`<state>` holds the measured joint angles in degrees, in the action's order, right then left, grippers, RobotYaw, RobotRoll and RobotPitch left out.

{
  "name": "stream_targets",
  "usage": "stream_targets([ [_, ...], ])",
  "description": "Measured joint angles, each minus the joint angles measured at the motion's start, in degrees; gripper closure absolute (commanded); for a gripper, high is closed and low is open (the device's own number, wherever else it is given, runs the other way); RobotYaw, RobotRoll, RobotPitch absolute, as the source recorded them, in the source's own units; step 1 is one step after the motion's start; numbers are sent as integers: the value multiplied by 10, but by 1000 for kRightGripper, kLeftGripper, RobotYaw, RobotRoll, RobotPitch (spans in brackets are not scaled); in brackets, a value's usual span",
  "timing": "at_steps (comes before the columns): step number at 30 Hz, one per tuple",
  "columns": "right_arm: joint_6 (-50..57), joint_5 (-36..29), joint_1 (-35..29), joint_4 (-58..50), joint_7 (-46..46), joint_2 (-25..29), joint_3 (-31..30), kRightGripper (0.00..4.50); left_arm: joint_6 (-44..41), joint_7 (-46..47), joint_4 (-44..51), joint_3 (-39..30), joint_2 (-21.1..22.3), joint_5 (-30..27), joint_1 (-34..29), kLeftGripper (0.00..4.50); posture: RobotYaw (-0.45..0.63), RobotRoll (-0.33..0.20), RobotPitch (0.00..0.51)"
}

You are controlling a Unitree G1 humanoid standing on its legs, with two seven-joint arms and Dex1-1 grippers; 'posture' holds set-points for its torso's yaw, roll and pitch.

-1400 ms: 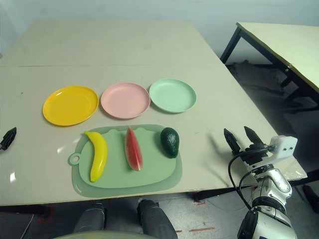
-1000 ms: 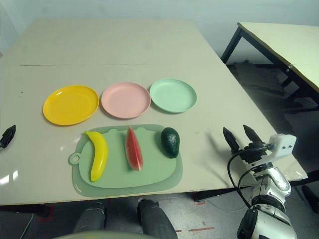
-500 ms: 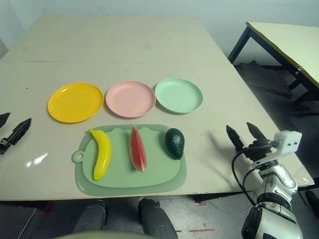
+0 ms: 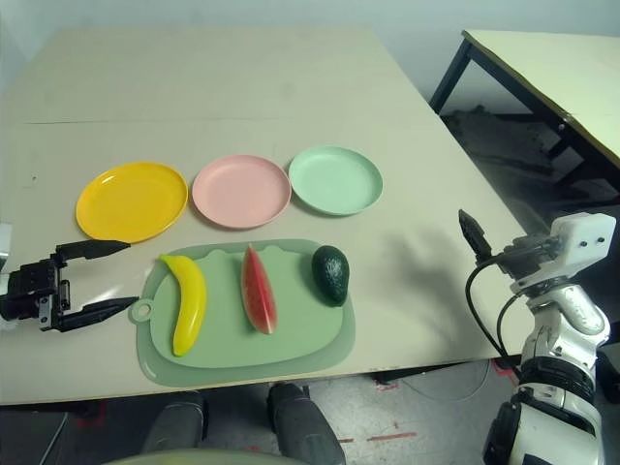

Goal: Place the fruits into color-matched plates.

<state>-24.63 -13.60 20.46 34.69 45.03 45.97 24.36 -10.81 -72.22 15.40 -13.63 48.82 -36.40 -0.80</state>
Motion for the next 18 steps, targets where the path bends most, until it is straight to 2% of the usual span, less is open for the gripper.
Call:
stream_targets([
  [2, 13, 53, 44, -32, -46, 17, -30, 0, 8, -8, -17, 6, -1, 7, 13, 43, -82, 0, 158],
  [4, 25, 76, 82, -53, -58, 24, -53, 0, 15, -14, -29, 10, -1, 12, 21, 43, -91, 0, 154],
  [6, 41, 96, 131, -70, -34, 26, -102, 0, 23, -21, -47, 18, -6, 22, 33, 43, -96, 0, 150],
  [9, 38, 167, 217, -85, 26, 32, -213, 0, 30, -22, -67, 36, -15, 34, 63, 43, -94, 0, 148],
  [12, -41, 227, 256, -84, 90, 66, -295, 0, 30, -20, -67, 41, -18, 37, 70, 43, -93, 0, 150],
  [18, -263, 284, 331, -51, 206, 80, -429, 0, 21, -3, -64, 54, -24, 43, 85, 43, -67, 0, 154],
])
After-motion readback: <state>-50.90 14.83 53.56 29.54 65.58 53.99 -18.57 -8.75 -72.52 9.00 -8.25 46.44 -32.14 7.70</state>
